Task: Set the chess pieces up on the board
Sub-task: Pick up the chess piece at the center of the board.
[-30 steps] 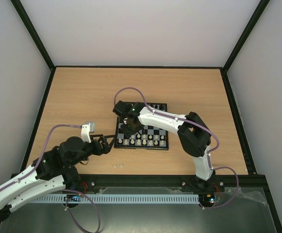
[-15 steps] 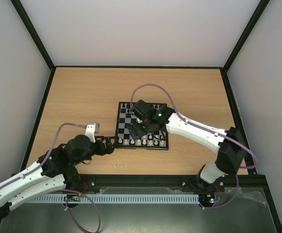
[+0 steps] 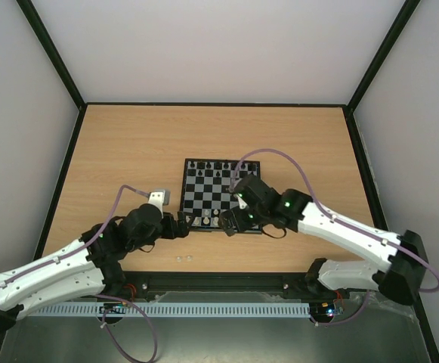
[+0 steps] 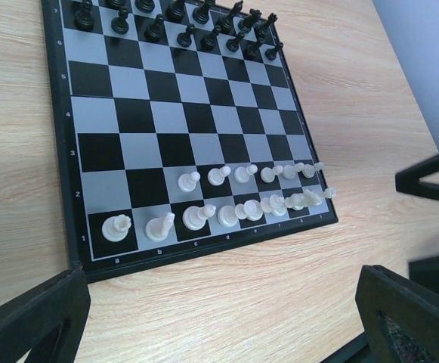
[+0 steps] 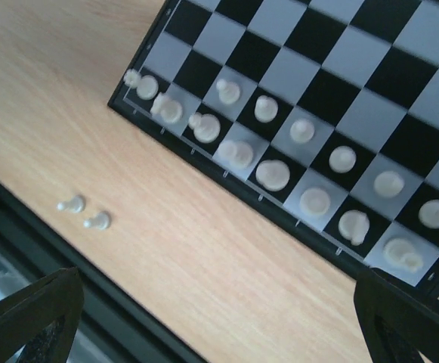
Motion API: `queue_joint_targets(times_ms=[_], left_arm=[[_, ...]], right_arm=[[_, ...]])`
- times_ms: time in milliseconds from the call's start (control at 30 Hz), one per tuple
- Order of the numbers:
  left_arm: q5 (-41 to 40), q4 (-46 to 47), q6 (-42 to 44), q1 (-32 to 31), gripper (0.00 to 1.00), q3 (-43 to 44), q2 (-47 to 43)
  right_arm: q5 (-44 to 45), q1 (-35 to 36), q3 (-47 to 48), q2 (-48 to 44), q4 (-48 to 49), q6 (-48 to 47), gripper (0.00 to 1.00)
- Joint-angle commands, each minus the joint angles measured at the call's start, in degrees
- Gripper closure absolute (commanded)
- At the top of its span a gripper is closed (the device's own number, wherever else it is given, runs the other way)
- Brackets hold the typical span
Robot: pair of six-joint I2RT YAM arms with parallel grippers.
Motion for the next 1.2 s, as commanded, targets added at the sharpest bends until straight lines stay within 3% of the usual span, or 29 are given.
queue_joint_targets(times_ms=[0, 100, 167, 300, 533, 900, 1033, 1167], left_arm=[[1.3, 4.6, 0.3, 0.2, 0.01, -0.4, 1.9], [1.8, 6.8, 0.1, 0.2, 0.01, -2.2, 1.7], [1.9, 7.3, 0.0, 0.2, 0.01, -2.6, 1.5], [1.6, 6.0, 0.5, 0.2, 0.01, -2.0, 0.4], [1.7, 2.8, 0.7, 0.2, 0.01, 0.8, -6.6], [-4.0, -6.3, -1.3, 0.2, 0.01, 3.4, -15.9], [-4.3, -7.2, -1.5, 0.2, 0.01, 3.4, -17.4], [-4.3, -8.3, -1.6, 0.2, 0.01, 3.6, -19.0]], right_arm=[[-8.8, 1.2, -8.8, -7.3, 6.2, 4.8, 0.01], [-11.3, 6.0, -15.8, -8.9, 13.1, 8.1, 0.01], [-7.7, 10.8, -16.8, -7.8, 14.6, 9.8, 0.01], [-0.7, 18.0, -15.0, -3.6, 14.3, 10.6, 0.01], [7.9, 23.1, -7.5, 9.4, 9.3, 11.2, 0.01], [8.2, 24.2, 4.2, 22.4, 5.3, 6.8, 0.32], [8.1, 24.2, 7.8, 26.4, 4.0, 6.0, 0.48], [7.4, 24.8, 10.4, 29.6, 3.2, 5.8, 0.52]])
